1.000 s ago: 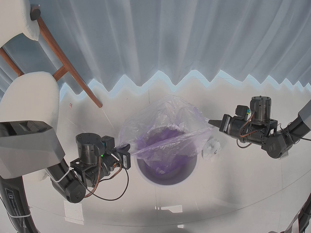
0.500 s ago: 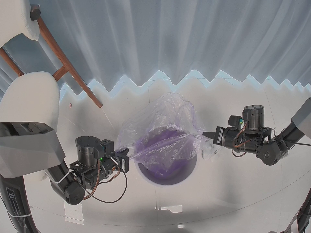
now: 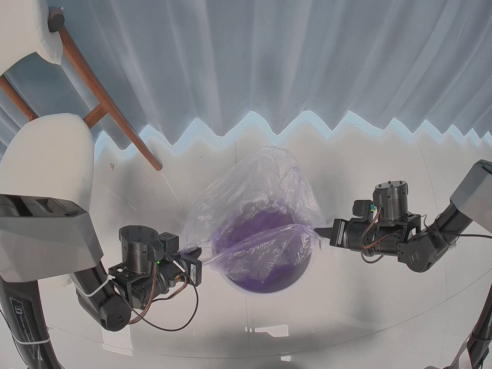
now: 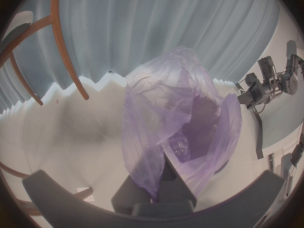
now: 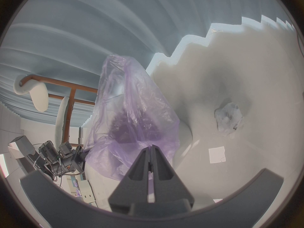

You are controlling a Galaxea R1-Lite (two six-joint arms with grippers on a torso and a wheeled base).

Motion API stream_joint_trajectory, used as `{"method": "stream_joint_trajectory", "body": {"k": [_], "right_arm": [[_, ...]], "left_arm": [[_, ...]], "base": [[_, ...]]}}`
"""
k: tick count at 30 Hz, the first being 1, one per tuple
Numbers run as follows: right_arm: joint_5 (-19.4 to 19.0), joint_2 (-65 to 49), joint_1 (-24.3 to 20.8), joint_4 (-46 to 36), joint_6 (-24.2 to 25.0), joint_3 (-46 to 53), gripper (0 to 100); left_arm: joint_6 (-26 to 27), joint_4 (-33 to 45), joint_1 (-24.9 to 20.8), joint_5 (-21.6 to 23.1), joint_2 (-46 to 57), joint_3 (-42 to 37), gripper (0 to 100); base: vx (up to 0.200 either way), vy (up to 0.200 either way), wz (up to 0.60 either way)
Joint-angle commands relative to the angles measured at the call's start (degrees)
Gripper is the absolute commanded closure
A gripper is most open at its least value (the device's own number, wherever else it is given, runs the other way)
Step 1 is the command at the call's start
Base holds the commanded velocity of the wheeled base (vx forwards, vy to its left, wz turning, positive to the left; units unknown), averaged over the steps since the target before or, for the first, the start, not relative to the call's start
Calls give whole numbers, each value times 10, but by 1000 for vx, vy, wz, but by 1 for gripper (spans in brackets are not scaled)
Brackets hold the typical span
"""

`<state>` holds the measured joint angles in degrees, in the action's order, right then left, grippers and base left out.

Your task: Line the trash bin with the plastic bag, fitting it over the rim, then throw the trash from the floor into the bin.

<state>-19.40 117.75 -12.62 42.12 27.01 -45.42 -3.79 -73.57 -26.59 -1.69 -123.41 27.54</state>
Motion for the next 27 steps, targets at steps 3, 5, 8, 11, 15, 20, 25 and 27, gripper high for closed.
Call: {"method": "stream_joint_trajectory", "body": {"k": [3, 5, 8, 11, 15, 20, 25, 27], "right_arm": [[1, 33, 2, 1, 1, -5, 100], [1, 38, 4, 1, 1, -6, 100], [1, 43, 5, 2, 0, -5, 100], [1, 44, 5, 0, 0, -5, 100], [1, 44, 6, -2, 1, -5, 100], [0, 36, 26, 0, 1, -10, 100], [0, 31, 49, 3, 1, -34, 100], [0, 25, 60, 8, 4, -41, 100]], "left_arm": [[1, 0, 0, -2, -11, -16, 100], [7, 0, 0, -2, -14, -19, 100], [26, -2, 2, -3, -22, -28, 100], [34, -18, 2, -4, -29, -35, 100], [34, -31, 2, -4, -42, -40, 100], [34, -36, -7, -3, -39, -60, 100], [36, -68, -21, -2, -39, -63, 100], [36, -83, -24, -1, -38, -61, 100]], "base": [[0, 0, 0], [0, 0, 0], [0, 0, 0], [0, 0, 0], [0, 0, 0], [0, 0, 0], [0, 0, 0], [0, 0, 0]]}}
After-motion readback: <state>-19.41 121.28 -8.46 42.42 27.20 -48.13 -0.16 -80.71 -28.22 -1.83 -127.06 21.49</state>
